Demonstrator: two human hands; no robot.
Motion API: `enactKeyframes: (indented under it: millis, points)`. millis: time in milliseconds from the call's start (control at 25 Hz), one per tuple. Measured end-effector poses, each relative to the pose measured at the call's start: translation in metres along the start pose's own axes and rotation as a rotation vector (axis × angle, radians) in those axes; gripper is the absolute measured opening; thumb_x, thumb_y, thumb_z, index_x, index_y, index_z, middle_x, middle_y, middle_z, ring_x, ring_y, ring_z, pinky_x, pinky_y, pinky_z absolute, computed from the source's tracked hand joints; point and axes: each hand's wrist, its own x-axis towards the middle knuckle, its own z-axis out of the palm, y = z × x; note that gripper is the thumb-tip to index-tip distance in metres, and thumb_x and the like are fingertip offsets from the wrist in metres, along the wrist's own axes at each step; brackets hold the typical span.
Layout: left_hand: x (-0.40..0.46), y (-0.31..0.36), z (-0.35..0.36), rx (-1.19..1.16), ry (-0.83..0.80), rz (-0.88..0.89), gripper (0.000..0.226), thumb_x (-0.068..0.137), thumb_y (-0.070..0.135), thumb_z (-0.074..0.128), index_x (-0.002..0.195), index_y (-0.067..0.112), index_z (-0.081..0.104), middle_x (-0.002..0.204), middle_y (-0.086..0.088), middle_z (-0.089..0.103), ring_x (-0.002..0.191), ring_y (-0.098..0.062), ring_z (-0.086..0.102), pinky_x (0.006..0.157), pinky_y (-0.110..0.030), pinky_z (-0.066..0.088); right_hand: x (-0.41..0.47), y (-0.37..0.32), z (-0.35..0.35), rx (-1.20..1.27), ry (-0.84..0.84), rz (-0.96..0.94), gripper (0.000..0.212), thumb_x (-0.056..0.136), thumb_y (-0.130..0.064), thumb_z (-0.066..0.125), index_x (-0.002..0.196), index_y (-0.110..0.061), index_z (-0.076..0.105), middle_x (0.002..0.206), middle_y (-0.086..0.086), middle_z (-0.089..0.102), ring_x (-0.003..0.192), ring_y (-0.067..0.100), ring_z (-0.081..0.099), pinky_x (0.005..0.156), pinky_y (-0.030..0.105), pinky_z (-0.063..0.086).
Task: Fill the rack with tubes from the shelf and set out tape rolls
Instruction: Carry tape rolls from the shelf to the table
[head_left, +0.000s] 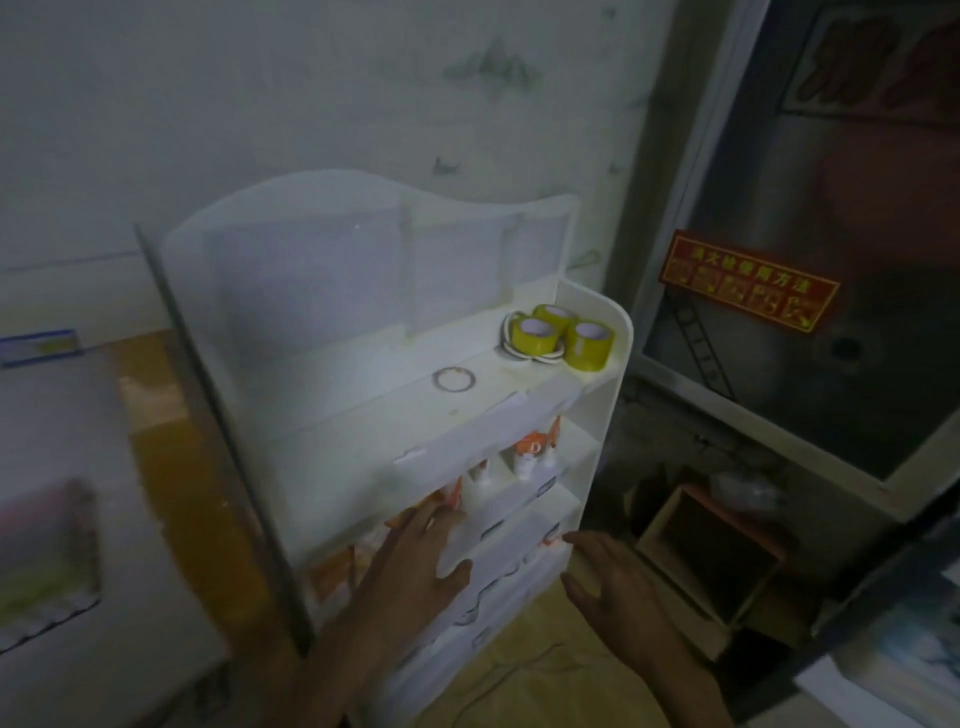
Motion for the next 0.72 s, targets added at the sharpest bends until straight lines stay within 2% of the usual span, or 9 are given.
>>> enactKeyframes:
  millis: [80,200,280,400,480,560,640,720]
  points:
    - [0.035,-0.013,0.023,0.008,0.020,-0.002,0.050,0.078,0.048,0.054,0.118,0.019,0.061,0.117,0.003,0.059,0.105,-0.019,0.058,0.084,-0.035,0.054,0.036,0.017,-0.003,0.032,-0.028,0.006,0.035,0.094,-0.042,0.053,0.127,-0.043,0.038,0.129,-0.026,0.038,0.118,0.000,0.042,0.103,0.013,0.027]
    - [0.098,-0.025,0.051,-0.035,-0.016,-0.026,0.055,0.078,0.048,0.049,0.122,0.017,0.059,0.119,0.001,0.057,0.107,-0.021,0.055,0.087,-0.037,0.051,0.104,0.044,-0.016,0.045,-0.066,-0.030,0.031,0.096,-0.040,0.051,0.125,-0.042,0.039,0.126,-0.027,0.036,0.111,-0.007,0.034,0.107,0.015,0.030]
    - [0.137,-0.032,0.064,-0.022,0.029,-0.004,0.051,0.077,0.044,0.050,0.120,0.018,0.060,0.117,0.000,0.058,0.105,-0.021,0.055,0.083,-0.036,0.052,0.150,0.057,-0.024,0.003,-0.090,-0.073,0.034,0.097,-0.038,0.050,0.130,-0.036,0.042,0.128,-0.025,0.037,0.113,-0.008,0.032,0.101,0.008,0.026]
    - [0.188,-0.046,0.075,-0.020,0.071,-0.043,0.048,0.080,0.043,0.049,0.120,0.018,0.059,0.118,-0.002,0.058,0.107,-0.017,0.049,0.085,-0.035,0.048,0.216,0.070,-0.021,0.018,-0.107,-0.100,0.037,0.096,-0.037,0.052,0.132,-0.033,0.044,0.127,-0.023,0.039,0.115,-0.008,0.033,0.093,0.000,0.021]
    - [0.211,-0.055,0.081,0.016,0.069,-0.092,0.050,0.079,0.044,0.048,0.118,0.015,0.060,0.117,-0.003,0.059,0.107,-0.017,0.049,0.083,-0.037,0.051,0.251,0.072,-0.015,0.056,-0.134,-0.127,0.037,0.095,-0.036,0.055,0.131,-0.032,0.046,0.125,-0.024,0.041,0.115,-0.004,0.039,0.095,0.005,0.028]
    - [0.231,-0.068,0.088,0.068,0.078,-0.124,0.049,0.077,0.044,0.050,0.114,0.015,0.062,0.113,-0.003,0.061,0.105,-0.015,0.047,0.077,-0.036,0.055,0.286,0.076,-0.006,0.068,-0.131,-0.191,0.036,0.093,-0.034,0.058,0.128,-0.032,0.049,0.126,-0.020,0.048,0.115,0.002,0.046,0.097,0.016,0.038]
    - [0.245,-0.080,0.095,0.093,0.088,-0.164,0.047,0.076,0.044,0.052,0.111,0.015,0.063,0.110,-0.002,0.063,0.104,-0.014,0.047,0.073,-0.033,0.054,0.318,0.081,0.005,0.062,-0.120,-0.259,0.038,0.092,-0.039,0.056,0.128,-0.029,0.052,0.127,-0.015,0.051,0.116,0.004,0.046,0.095,0.016,0.038]
    - [0.255,-0.090,0.106,0.121,0.109,-0.206,0.046,0.077,0.045,0.051,0.108,0.014,0.064,0.109,-0.003,0.063,0.104,-0.016,0.048,0.072,-0.031,0.054,0.346,0.088,0.017,0.058,-0.128,-0.311,0.046,0.089,-0.050,0.045,0.128,-0.027,0.053,0.125,-0.012,0.054,0.115,0.003,0.045,0.094,0.014,0.033]
